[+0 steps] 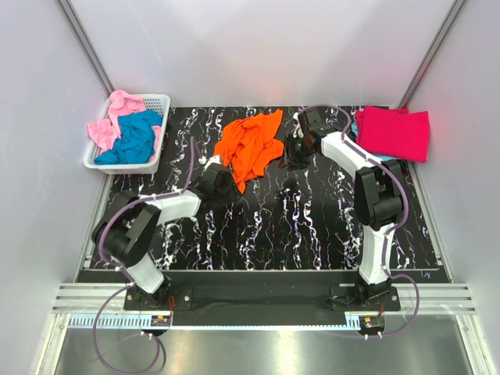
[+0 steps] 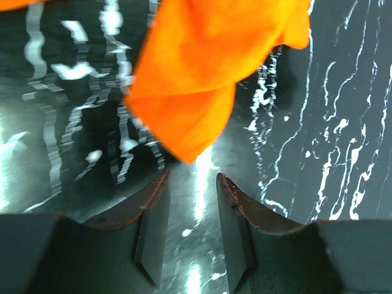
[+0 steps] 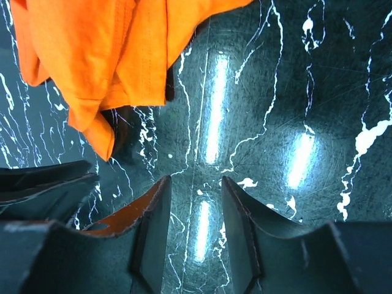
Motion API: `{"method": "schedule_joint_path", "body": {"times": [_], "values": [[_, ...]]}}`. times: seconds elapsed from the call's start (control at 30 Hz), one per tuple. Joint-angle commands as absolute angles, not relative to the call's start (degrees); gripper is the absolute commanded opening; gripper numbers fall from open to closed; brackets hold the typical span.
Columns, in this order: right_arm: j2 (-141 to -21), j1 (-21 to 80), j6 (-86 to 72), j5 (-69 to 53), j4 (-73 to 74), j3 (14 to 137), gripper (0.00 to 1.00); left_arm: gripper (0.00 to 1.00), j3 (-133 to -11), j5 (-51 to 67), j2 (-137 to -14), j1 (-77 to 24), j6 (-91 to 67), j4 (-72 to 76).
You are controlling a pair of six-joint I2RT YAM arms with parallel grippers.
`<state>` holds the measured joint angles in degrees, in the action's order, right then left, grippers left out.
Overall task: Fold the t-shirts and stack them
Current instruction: Flatten the tshirt out
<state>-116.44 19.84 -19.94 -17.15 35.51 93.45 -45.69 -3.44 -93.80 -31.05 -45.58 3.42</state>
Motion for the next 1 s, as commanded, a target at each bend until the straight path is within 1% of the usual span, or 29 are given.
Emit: {"method": "schedule_joint_path", "body": {"times": [0.0,0.1,0.27,0.57,0.8,0.97], "values": [[-113.20,20.04,-20.30,-18.28,33.40,91.76,0.45,0.40,-49.13,-5.53,-96.15,-32.69,-46.58,7.38],[-112.68,19.95,-20.21,-18.28,33.05,90.35,0.45,0.40,-50.62,-8.51,-98.34,-34.01,-46.06,7.12],[-112.06,20.04,-19.95,-18.02,32.52,88.95,0.45,0.40,-53.61,-15.37,-100.98,-36.56,-44.91,2.29],[-112.59,19.95,-20.04,-18.19,32.26,89.03,0.45,0.41,-53.00,-22.93,-99.14,-38.32,-48.52,-4.39],[-113.29,20.04,-20.30,-18.02,32.25,88.95,0.44,0.41,-53.88,-24.52,-98.61,-38.32,-50.54,-7.03],[-113.03,20.04,-20.21,-18.11,32.17,88.86,0.44,0.42,-55.37,-22.16,-101.51,-38.32,-49.31,-5.10]]}}
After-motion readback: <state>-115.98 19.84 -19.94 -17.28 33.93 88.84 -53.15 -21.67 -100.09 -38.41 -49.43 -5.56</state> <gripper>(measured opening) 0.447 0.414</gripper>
